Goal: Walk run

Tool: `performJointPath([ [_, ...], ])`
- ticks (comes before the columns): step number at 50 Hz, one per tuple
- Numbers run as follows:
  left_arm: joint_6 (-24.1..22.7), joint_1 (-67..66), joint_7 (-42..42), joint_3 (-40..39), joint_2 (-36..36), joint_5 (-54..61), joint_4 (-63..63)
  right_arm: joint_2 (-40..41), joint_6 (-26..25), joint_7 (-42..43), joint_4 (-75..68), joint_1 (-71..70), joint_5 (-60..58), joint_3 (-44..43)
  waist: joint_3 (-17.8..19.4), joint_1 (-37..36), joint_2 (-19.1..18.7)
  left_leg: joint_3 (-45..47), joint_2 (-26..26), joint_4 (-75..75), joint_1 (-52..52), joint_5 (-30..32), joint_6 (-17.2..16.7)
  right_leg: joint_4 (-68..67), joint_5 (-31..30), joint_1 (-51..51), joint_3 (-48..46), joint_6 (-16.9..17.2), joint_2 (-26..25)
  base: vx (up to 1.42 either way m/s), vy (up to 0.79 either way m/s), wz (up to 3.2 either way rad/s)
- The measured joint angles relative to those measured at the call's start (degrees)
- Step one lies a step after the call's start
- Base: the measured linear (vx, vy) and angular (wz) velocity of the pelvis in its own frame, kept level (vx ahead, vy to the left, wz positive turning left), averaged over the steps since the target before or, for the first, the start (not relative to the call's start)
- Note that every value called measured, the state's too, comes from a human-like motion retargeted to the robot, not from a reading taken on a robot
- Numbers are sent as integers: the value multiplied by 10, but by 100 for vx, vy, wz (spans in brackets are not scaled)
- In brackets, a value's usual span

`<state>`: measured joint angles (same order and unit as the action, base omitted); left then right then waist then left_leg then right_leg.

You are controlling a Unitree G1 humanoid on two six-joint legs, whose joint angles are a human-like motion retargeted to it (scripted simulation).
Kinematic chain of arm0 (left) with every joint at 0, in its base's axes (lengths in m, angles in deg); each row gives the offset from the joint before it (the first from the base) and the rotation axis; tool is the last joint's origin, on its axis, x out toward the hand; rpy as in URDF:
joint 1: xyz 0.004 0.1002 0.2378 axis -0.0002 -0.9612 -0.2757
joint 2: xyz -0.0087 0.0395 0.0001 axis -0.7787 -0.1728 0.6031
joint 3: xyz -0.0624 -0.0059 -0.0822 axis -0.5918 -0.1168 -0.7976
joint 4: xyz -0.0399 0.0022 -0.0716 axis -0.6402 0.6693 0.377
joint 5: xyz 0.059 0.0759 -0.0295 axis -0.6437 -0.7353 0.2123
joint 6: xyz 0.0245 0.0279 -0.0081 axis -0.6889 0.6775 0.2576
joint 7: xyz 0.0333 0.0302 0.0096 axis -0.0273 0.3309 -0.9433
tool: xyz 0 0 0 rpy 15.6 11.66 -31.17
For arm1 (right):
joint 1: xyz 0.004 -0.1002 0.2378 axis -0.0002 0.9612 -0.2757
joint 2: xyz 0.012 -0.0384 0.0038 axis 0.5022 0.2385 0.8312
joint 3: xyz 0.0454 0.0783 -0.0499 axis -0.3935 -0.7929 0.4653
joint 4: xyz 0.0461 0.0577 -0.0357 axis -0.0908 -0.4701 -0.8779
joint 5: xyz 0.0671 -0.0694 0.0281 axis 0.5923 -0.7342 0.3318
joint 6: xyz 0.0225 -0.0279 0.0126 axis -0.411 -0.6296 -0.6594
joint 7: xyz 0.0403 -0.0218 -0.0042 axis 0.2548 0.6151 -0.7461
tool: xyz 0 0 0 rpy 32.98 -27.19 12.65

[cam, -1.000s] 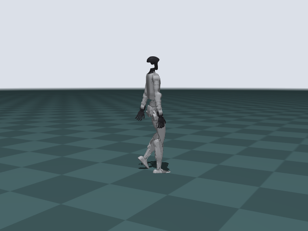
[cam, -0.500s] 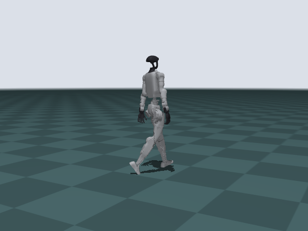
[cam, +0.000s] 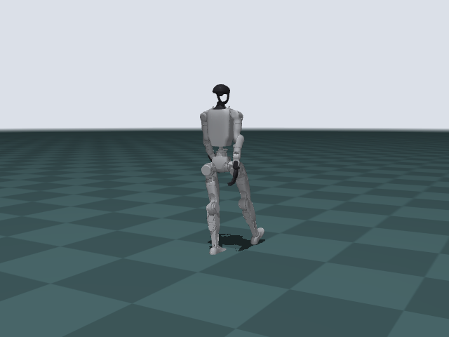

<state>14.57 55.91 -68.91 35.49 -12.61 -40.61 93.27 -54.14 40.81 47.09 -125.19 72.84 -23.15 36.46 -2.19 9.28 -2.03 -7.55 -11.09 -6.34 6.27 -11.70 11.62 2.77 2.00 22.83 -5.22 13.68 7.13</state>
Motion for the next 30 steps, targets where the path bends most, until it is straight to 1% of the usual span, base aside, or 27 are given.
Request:
performJointPath([
  [2, 3, -20, 0, -12, 0, 7, 33, -8, -5, 2, 2, -15, 2, -3, -3, 3, 6, -7, -5, -3, 15, 9, -13, -27, -8, 4, 46, -28, -18, 63, -30, 46],
  [3, 6, -33, 3, -17, 0, 10, 53, -12, -8, 4, 4, -22, 4, -7, -8, 6, 7, -13, -5, -7, 20, 17, -23, -43, -20, 4, 48, -47, -23, 70, -33, 80],
  [5, 20, -64, 16, -25, 0, 11, 95, -18, -13, 9, 8, -32, 10, -18, -18, 28, 2, -38, 1, -22, 28, 43, -47, -59, -55, -4, 36, -60, -26, 84, -42, 135],
  [6, 34, -84, 24, -32, -1, 7, 115, -20, -14, 12, 10, -35, 17, -22, -24, 46, -2, -53, 6, -37, 29, 67, -63, -62, -70, -13, 56, -63, -34, 84, -47, 163],
  [7, 50, -103, 31, -41, -2, 2, 134, -21, -16, 16, 13, -39, 24, -26, -29, 58, -7, -64, 12, -53, 28, 97, -81, -68, -76, -20, 68, -67, -40, 90, -57, 135],
  [8, 69, -125, 36, -53, -1, -8, 151, -21, -17, 20, 15, -43, 34, -30, -34, 59, -11, -66, 19, -72, 25, 140, -102, -80, -67, -25, 63, -76, -40, 91, -57, 111],
  [10, 105, -166, 38, -67, 8, -23, 181, -23, -18, 22, 16, -52, 59, -47, -38, 63, -23, -86, 28, -135, 3, 245, -164, -97, -52, -39, 35, -88, -34, 72, -38, 111],
  [12, 117, -200, 44, -69, 9, -12, 208, -30, -13, 12, 15, -65, 89, -48, -44, 58, -12, -49, 28, -221, -37, 325, -227, -94, -43, -64, 14, -108, -21, 72, -36, 85],
  [13, 115, -217, 53, -68, 7, -7, 213, -33, -10, 5, 15, -73, 105, -43, -46, 53, -2, -12, 30, -265, -59, 356, -250, -91, -42, -75, -16, -117, -7, 64, -34, 73],
  [14, 111, -233, 65, -69, 6, -6, 214, -36, -8, 1, 15, -83, 117, -38, -47, 49, 7, 24, 40, -302, -81, 377, -252, -89, -36, -86, -15, -126, -6, 63, -34, 81],
  [15, 106, -250, 77, -70, 6, -6, 214, -38, -8, -2, 15, -92, 128, -32, -49, 47, 15, 59, 53, -337, -103, 395, -244, -88, -27, -96, 2, -135, -12, 60, -35, 105],
  [18, 92, -296, 98, -87, 12, -26, 191, -46, -11, -3, 21, -130, 126, -21, -38, 36, 25, 125, 92, -419, -178, 305, -162, -77, -16, -131, -33, -138, -10, 55, -35, 88],
  [20, 79, -323, 89, -100, 16, -36, 174, -51, -9, -4, 35, -150, 106, -14, -31, 3, 38, 176, 106, -435, -221, 255, -121, -70, -9, -151, -30, -145, -18, 53, -32, -3],
  [22, 66, -341, 70, -107, 18, -37, 168, -57, -2, -6, 55, -164, 86, -3, -27, -27, 45, 190, 100, -412, -263, 209, -101, -62, -2, -168, -33, -149, -28, 40, -22, 4],
  [23, 62, -348, 62, -110, 19, -34, 168, -60, 3, -6, 65, -170, 79, 3, -25, -37, 46, 188, 93, -384, -280, 192, -98, -57, 1, -177, -39, -151, -35, 51, -26, 31],
  [25, 62, -361, 54, -118, 20, -26, 171, -67, 14, -3, 82, -179, 67, 18, -23, -55, 47, 187, 79, -306, -303, 164, -84, -50, 11, -197, -52, -153, -49, 60, -29, 43],
  [26, 64, -364, 55, -123, 21, -19, 175, -70, 18, -1, 88, -184, 61, 23, -23, -62, 46, 191, 76, -258, -310, 163, -69, -46, 17, -207, -59, -153, -58, 53, -26, 49],
  [28, 66, -368, 61, -130, 23, -3, 186, -74, 26, 4, 98, -195, 50, 32, -24, -71, 43, 227, 81, -159, -318, 156, -47, -41, 30, -226, -74, -152, -75, 60, -26, 51],
  [30, 66, -368, 73, -134, 25, 17, 199, -77, 32, 7, 103, -205, 40, 38, -26, -79, 44, 283, 80, -66, -321, 127, -41, -36, 41, -244, -84, -150, -89, 67, -27, 41],
])
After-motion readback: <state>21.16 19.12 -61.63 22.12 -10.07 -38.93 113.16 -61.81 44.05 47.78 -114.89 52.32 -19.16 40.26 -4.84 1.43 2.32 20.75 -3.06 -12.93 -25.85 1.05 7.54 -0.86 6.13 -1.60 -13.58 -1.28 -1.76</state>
